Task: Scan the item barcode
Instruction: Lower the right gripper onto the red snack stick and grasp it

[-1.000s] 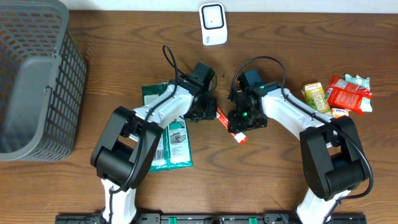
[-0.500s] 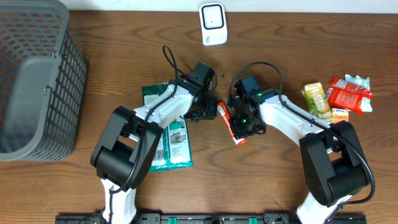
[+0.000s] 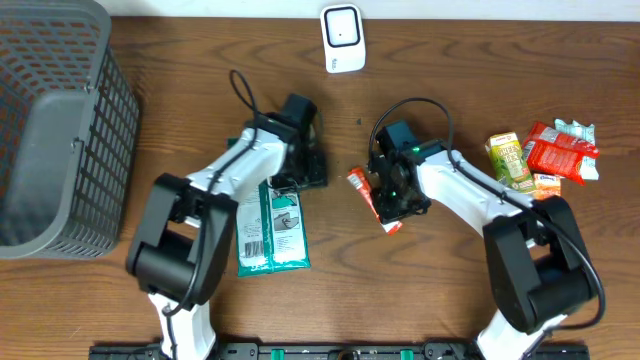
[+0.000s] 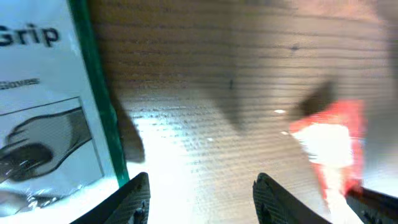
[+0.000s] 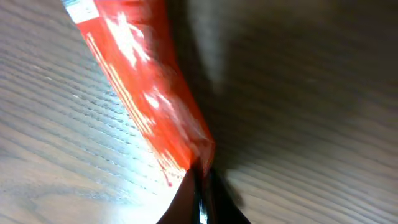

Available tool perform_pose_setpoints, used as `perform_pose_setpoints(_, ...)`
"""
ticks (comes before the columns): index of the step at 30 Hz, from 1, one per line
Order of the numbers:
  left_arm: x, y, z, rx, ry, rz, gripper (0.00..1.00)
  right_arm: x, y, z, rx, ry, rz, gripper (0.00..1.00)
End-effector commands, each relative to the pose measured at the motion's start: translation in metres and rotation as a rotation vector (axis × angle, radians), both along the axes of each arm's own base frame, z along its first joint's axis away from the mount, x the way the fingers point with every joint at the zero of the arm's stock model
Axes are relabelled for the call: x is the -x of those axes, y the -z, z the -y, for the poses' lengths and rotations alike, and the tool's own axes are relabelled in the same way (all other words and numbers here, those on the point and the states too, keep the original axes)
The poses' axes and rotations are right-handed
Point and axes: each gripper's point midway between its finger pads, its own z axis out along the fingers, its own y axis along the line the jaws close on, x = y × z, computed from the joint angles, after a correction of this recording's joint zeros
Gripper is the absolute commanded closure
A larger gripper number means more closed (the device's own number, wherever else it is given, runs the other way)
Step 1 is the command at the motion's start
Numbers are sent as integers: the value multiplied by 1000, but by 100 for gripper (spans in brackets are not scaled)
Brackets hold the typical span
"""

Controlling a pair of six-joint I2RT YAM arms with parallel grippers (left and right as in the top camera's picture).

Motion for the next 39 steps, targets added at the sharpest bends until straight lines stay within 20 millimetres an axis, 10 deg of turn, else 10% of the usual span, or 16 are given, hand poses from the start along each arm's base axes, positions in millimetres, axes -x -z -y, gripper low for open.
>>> perform_pose_setpoints(1,8,-23,17,166,68,-20,43,-16,-36,-4,-25,17,126,99)
perform_pose_setpoints(14,21,-53,48,450,199,-39,38,-22,-74,-6,-83,90,220,99)
perform_pose_setpoints(22,9,-29,24,254,124,-7,36,-2,-28,4,-57,84,171,37)
perform_pose_setpoints(28,8,-28,24,248,124,-1,36,2,-1,-1,-96,71,225,57)
perform_pose_setpoints(39,5,-23,17,202,115,12,36,10,5,-20,-106,-45,266,50)
